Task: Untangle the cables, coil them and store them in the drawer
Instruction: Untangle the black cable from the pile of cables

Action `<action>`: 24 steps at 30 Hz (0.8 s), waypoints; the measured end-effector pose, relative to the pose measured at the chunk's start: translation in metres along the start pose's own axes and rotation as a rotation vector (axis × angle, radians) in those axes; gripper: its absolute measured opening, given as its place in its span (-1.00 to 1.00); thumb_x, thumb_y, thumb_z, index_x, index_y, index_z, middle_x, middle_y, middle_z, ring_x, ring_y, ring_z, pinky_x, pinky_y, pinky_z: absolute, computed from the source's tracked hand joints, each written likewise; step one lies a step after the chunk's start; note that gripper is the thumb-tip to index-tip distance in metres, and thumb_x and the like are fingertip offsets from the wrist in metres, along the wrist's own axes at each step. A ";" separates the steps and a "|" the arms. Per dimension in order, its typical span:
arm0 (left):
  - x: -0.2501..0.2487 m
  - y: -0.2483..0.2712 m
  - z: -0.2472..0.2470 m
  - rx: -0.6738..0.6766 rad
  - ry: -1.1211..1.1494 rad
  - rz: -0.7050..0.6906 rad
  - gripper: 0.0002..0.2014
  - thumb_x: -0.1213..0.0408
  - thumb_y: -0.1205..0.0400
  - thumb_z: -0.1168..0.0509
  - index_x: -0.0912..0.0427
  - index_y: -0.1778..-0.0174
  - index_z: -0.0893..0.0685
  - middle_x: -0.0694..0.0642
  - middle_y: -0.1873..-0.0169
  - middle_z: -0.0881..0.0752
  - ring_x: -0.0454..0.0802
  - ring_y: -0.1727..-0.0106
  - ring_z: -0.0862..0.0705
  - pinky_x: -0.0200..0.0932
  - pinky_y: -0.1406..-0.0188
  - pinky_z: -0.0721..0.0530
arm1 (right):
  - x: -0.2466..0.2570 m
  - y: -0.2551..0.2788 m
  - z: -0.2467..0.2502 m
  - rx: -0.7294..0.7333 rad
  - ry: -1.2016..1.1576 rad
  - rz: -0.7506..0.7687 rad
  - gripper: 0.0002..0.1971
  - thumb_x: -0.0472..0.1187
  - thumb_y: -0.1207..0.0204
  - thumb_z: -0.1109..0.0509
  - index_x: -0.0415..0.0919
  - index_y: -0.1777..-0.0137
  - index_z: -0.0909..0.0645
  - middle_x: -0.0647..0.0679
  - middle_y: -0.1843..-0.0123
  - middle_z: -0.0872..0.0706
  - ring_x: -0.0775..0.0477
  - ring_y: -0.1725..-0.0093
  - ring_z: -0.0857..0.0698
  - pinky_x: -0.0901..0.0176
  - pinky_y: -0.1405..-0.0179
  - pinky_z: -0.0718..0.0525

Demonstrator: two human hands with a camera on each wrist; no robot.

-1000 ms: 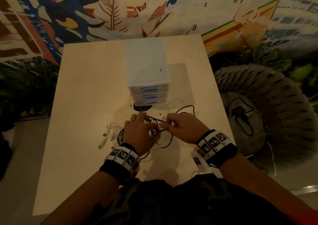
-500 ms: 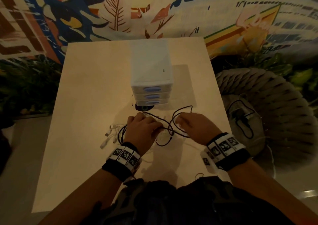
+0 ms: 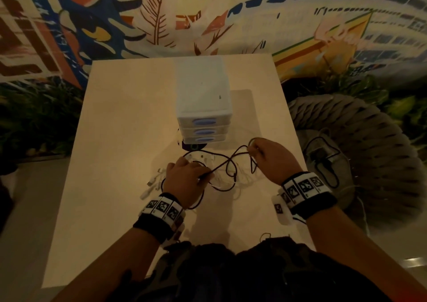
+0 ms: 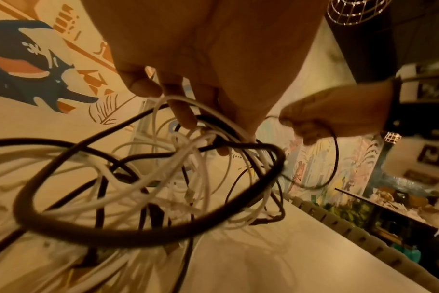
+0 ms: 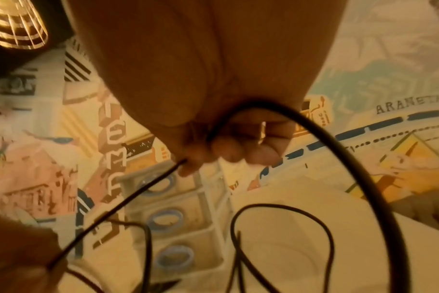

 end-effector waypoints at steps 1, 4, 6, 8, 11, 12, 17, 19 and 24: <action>-0.002 0.000 0.001 -0.013 -0.013 -0.028 -0.75 -0.17 -0.69 -0.28 -0.25 -0.10 -0.82 -0.21 0.05 -0.81 0.12 -0.01 -0.59 0.02 0.08 -0.35 | -0.005 0.002 -0.004 0.002 0.021 -0.005 -0.80 -0.06 -0.73 -0.20 -0.03 0.13 -0.52 -0.05 0.16 -0.65 -0.20 0.08 -0.67 -0.04 0.14 -0.57; -0.005 0.001 0.000 -0.023 -0.049 -0.091 -0.79 -0.13 -0.67 -0.33 -0.24 -0.08 -0.83 -0.20 0.12 -0.81 0.12 0.07 -0.56 0.00 0.14 -0.31 | 0.012 0.008 -0.012 0.004 0.043 0.087 -0.81 -0.10 -0.69 -0.22 -0.02 -0.10 -0.68 -0.05 -0.02 -0.75 -0.16 -0.04 -0.71 -0.13 -0.07 -0.66; -0.006 0.002 -0.001 -0.031 -0.036 -0.099 -0.81 -0.09 -0.67 -0.35 -0.21 -0.07 -0.84 -0.19 0.13 -0.81 0.12 0.08 -0.56 0.00 0.14 -0.34 | 0.036 0.011 -0.021 0.056 0.071 0.186 -0.72 0.02 -0.69 -0.16 0.00 -0.16 -0.69 -0.02 -0.04 -0.77 -0.12 -0.02 -0.72 -0.13 -0.06 -0.67; -0.008 0.003 0.000 -0.030 -0.023 -0.093 -0.82 -0.08 -0.67 -0.36 -0.21 -0.07 -0.84 -0.19 0.14 -0.80 0.10 0.09 -0.56 0.00 0.14 -0.37 | 0.056 0.012 -0.034 0.153 0.135 0.190 -0.67 0.15 -0.69 -0.13 0.03 -0.17 -0.65 0.00 -0.05 -0.71 -0.12 -0.03 -0.70 -0.07 -0.02 -0.65; -0.004 0.003 -0.003 0.002 -0.020 -0.042 -0.81 -0.11 -0.67 -0.32 -0.21 -0.04 -0.81 -0.19 0.11 -0.79 0.09 0.04 -0.60 0.02 0.09 -0.46 | 0.065 0.008 -0.047 0.285 0.273 0.134 -0.60 0.17 -0.75 -0.09 -0.04 -0.16 -0.66 -0.10 -0.06 -0.64 -0.19 -0.06 -0.67 0.02 0.06 -0.52; -0.002 0.003 -0.004 0.018 -0.017 -0.013 -0.81 -0.11 -0.66 -0.31 -0.22 -0.05 -0.80 -0.19 0.08 -0.79 0.10 0.00 -0.61 0.04 0.06 -0.47 | 0.065 0.007 -0.045 0.289 0.295 0.150 -0.60 0.14 -0.76 -0.08 -0.06 -0.15 -0.68 -0.11 -0.05 -0.65 -0.20 -0.08 -0.68 0.02 0.08 -0.50; 0.015 0.003 -0.009 0.167 0.023 0.124 -0.73 -0.07 -0.65 -0.29 -0.26 -0.24 -0.73 -0.20 -0.26 -0.70 0.08 -0.36 -0.54 0.17 -0.26 -0.48 | 0.056 0.007 -0.011 0.152 0.225 0.185 -0.65 0.12 -0.73 -0.17 0.01 -0.01 -0.76 0.02 0.15 -0.66 -0.11 0.05 -0.68 0.03 0.15 -0.55; 0.020 0.003 -0.009 0.182 0.035 0.138 -0.70 -0.10 -0.69 -0.21 -0.24 -0.29 -0.70 -0.16 -0.31 -0.68 0.11 -0.37 -0.54 0.22 -0.30 -0.49 | 0.047 0.006 0.004 0.058 0.150 0.171 -0.67 0.11 -0.70 -0.23 0.00 0.11 -0.75 0.06 0.25 -0.59 -0.05 0.16 -0.64 0.03 0.20 -0.54; 0.022 0.004 -0.011 0.198 0.061 0.146 -0.65 -0.14 -0.78 -0.06 -0.21 -0.30 -0.70 -0.14 -0.24 -0.71 0.11 -0.27 -0.55 0.19 -0.24 -0.49 | 0.012 0.003 0.017 0.002 0.094 0.109 -0.68 0.07 -0.61 -0.31 -0.07 0.28 -0.69 0.04 0.34 -0.52 -0.09 0.25 -0.62 0.00 0.22 -0.55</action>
Point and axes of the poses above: each hand's wrist, its own y-axis away from the middle knuckle, its own z-axis out of the back of the hand, x = y × z, the point moved 3 cm from there along -y, towards the middle knuckle
